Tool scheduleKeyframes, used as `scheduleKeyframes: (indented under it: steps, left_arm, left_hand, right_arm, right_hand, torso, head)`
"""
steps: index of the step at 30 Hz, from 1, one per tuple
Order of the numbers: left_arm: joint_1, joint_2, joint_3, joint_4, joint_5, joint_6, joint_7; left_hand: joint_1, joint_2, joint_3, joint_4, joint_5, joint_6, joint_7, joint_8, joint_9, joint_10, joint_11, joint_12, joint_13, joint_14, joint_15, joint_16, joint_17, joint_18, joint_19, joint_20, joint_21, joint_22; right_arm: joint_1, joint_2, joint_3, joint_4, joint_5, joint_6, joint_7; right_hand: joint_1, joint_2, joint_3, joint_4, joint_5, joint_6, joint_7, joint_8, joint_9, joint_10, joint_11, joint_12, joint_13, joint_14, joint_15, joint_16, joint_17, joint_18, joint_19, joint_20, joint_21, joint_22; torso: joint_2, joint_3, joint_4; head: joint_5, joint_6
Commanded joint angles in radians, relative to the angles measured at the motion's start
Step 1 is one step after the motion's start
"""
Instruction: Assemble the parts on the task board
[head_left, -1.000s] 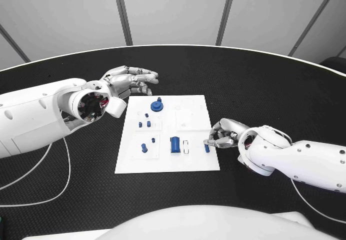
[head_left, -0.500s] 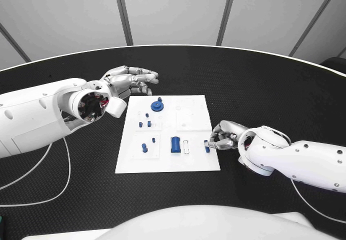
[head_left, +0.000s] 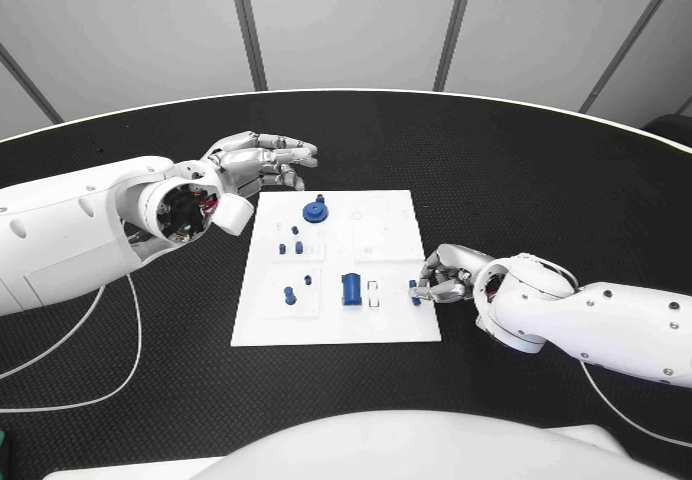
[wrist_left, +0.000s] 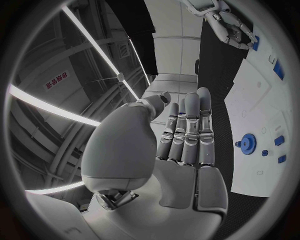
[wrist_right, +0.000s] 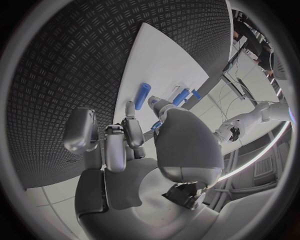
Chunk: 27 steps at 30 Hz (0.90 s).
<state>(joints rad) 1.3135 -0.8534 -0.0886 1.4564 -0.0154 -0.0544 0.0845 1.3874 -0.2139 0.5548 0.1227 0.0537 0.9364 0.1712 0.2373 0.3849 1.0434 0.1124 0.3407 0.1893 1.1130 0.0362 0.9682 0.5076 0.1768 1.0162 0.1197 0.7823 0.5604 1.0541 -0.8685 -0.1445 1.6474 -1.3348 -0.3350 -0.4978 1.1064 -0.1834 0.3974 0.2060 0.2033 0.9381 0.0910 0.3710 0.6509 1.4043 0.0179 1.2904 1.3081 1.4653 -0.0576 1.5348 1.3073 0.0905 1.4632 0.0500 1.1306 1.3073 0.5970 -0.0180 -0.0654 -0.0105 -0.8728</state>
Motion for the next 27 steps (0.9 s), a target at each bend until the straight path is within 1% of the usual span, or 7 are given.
scheduleKeyframes:
  steps: [1, 2, 6, 7, 10, 19, 27]
  left_arm:
    - [0.0, 0.0, 0.0, 0.0, 0.0, 0.0, 0.0]
    - [0.0, 0.0, 0.0, 0.0, 0.0, 0.0, 0.0]
    - [0.0, 0.0, 0.0, 0.001, 0.0, 0.0, 0.0]
    - [0.0, 0.0, 0.0, 0.001, 0.0, 0.0, 0.0]
    - [0.0, -0.001, 0.0, 0.002, 0.0, 0.0, 0.0]
    - [0.0, -0.003, 0.0, 0.003, 0.0, -0.001, 0.0]
    - [0.0, -0.002, 0.0, 0.002, 0.0, -0.001, -0.001]
  left_hand:
    - [0.001, 0.01, -0.005, -0.002, -0.005, -0.003, 0.006, 0.005, 0.002, -0.008, -0.002, 0.006, 0.001, -0.008, 0.001, -0.001, 0.002, 0.007, 0.002, 0.008, -0.006, -0.001]
    - [0.001, 0.01, -0.005, -0.002, -0.005, -0.003, 0.006, 0.005, 0.002, -0.008, -0.002, 0.006, 0.001, -0.008, 0.001, -0.001, 0.002, 0.007, 0.002, 0.008, -0.006, -0.001]
    - [0.001, 0.01, -0.005, -0.002, -0.005, -0.003, 0.006, 0.005, 0.002, -0.008, -0.002, 0.006, 0.001, -0.008, 0.001, -0.001, 0.002, 0.007, 0.002, 0.008, -0.006, -0.001]
    - [0.001, 0.01, -0.005, -0.002, -0.005, -0.003, 0.006, 0.005, 0.002, -0.008, -0.002, 0.006, 0.001, -0.008, 0.001, -0.001, 0.002, 0.007, 0.002, 0.008, -0.006, -0.001]
    - [0.001, 0.01, -0.005, -0.002, -0.005, -0.003, 0.006, 0.005, 0.002, -0.008, -0.002, 0.006, 0.001, -0.008, 0.001, -0.001, 0.002, 0.007, 0.002, 0.008, -0.006, -0.001]
    - [-0.003, 0.012, -0.008, 0.001, -0.005, -0.004, 0.007, 0.007, 0.002, -0.009, -0.001, 0.008, 0.001, -0.009, 0.002, -0.001, 0.004, 0.006, 0.003, 0.008, -0.008, -0.003]
    - [-0.003, 0.012, -0.008, 0.001, -0.005, -0.004, 0.007, 0.007, 0.002, -0.009, -0.001, 0.008, 0.001, -0.009, 0.002, -0.001, 0.004, 0.006, 0.003, 0.008, -0.008, -0.003]
  right_arm:
    - [0.0, 0.005, 0.0, -0.007, -0.008, 0.007, -0.002]
    - [0.0, 0.007, 0.0, -0.009, -0.013, 0.009, -0.002]
    - [-0.001, 0.019, -0.002, -0.021, -0.033, 0.017, -0.006]
    - [-0.002, 0.021, -0.002, -0.024, -0.041, 0.019, -0.008]
    - [-0.005, 0.028, -0.003, -0.032, -0.068, 0.025, -0.012]
    - [-0.018, 0.042, -0.004, -0.043, -0.089, 0.044, -0.019]
    - [-0.022, 0.045, -0.004, -0.05, -0.124, 0.057, -0.03]
  right_hand:
    - [0.027, 0.0, 0.008, -0.012, -0.003, 0.01, -0.001, 0.007, 0.002, 0.001, -0.005, -0.001, 0.038, 0.089, 0.004, 0.0, 0.185, -0.013, 0.002, 0.002, -0.004, 0.117]
    - [0.029, 0.0, 0.009, -0.013, -0.003, 0.011, -0.001, 0.007, 0.003, 0.002, -0.005, -0.001, 0.038, 0.089, 0.003, 0.0, 0.185, -0.013, 0.002, 0.002, -0.002, 0.118]
    - [0.067, -0.007, 0.022, -0.041, -0.002, 0.01, -0.003, 0.008, 0.004, 0.001, -0.008, -0.002, 0.039, 0.089, 0.001, 0.0, 0.185, -0.013, 0.002, 0.0, -0.004, 0.119]
    - [0.083, -0.012, 0.028, -0.054, -0.002, 0.009, -0.003, 0.007, 0.005, -0.001, -0.008, -0.005, 0.037, 0.089, 0.001, 0.0, 0.185, -0.013, 0.002, -0.001, -0.005, 0.119]
    - [0.101, -0.017, 0.035, -0.068, -0.005, 0.009, -0.003, 0.006, 0.005, -0.002, -0.008, -0.006, 0.037, 0.09, 0.001, 0.001, 0.187, -0.014, 0.003, -0.001, -0.004, 0.12]
    - [0.116, -0.022, 0.041, -0.08, -0.007, 0.009, -0.002, 0.005, 0.004, -0.003, -0.007, -0.007, 0.038, 0.089, 0.001, 0.001, 0.187, -0.013, 0.002, -0.001, -0.006, 0.12]
    - [0.131, -0.022, 0.05, -0.09, -0.006, 0.007, -0.001, 0.003, 0.004, -0.006, -0.006, -0.01, 0.036, 0.089, 0.002, 0.001, 0.187, -0.013, 0.001, -0.001, -0.012, 0.119]
  torso:
    - [0.0, 0.0, -0.0003]
    - [0.0, -0.0001, -0.0002]
    - [0.001, 0.0003, 0.0002]
    - [0.001, 0.0004, 0.0004]
    - [0.001, 0.0008, 0.0006]
    - [0.0, 0.0014, -0.001]
    - [-0.001, 0.0009, -0.0008]
  head:
    - [0.001, 0.0]
    - [0.0, 0.0]
    - [0.001, 0.0]
    - [0.001, 0.0]
    - [0.001, 0.0]
    - [0.004, 0.0]
    - [0.002, 0.0]
